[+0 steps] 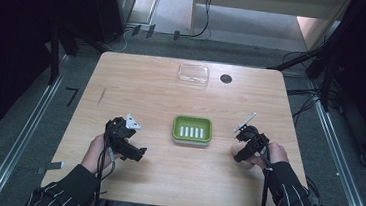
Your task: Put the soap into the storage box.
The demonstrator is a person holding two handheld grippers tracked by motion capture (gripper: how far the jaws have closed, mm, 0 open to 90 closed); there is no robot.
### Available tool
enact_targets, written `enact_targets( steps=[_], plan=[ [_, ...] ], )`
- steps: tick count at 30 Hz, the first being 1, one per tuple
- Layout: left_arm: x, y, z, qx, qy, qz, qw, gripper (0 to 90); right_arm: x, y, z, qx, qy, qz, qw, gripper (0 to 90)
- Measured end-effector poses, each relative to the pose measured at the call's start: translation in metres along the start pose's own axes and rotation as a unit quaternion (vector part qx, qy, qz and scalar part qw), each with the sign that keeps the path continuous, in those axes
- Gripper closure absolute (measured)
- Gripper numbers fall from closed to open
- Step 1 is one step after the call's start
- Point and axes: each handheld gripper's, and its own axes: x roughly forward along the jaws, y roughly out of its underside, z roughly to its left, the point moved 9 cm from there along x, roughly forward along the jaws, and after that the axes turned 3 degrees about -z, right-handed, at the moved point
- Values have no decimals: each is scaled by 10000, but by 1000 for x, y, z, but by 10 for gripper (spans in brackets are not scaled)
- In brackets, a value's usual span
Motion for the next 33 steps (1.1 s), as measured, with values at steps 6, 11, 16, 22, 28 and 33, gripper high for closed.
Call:
enact_targets(
  steps=[6, 11, 16, 22, 28, 33],
  plan=[
    [2, 1, 1, -13, -4, 62, 10000, 0, -10, -3, -2, 38, 8, -186, 9998, 335],
    [3, 1, 1, -27, 4, 71, 10000, 0, -17, -8, -2, 33, 14, -249, 9997, 335],
    [4, 1, 1, -47, 6, 71, 10000, 0, -21, -11, -1, -56, 7, -298, 9995, 336],
    [3, 1, 1, -51, 9, 75, 10000, 0, -25, -13, 0, -100, 9, -344, 9994, 335],
    [4, 1, 1, -48, 6, 68, 10000, 1, -30, -17, -1, -124, 3, -415, 9991, 336],
    [4, 2, 2, -80, -7, 90, 9999, 0, -33, -22, -3, -110, -6, -482, 9988, 336]
  ],
)
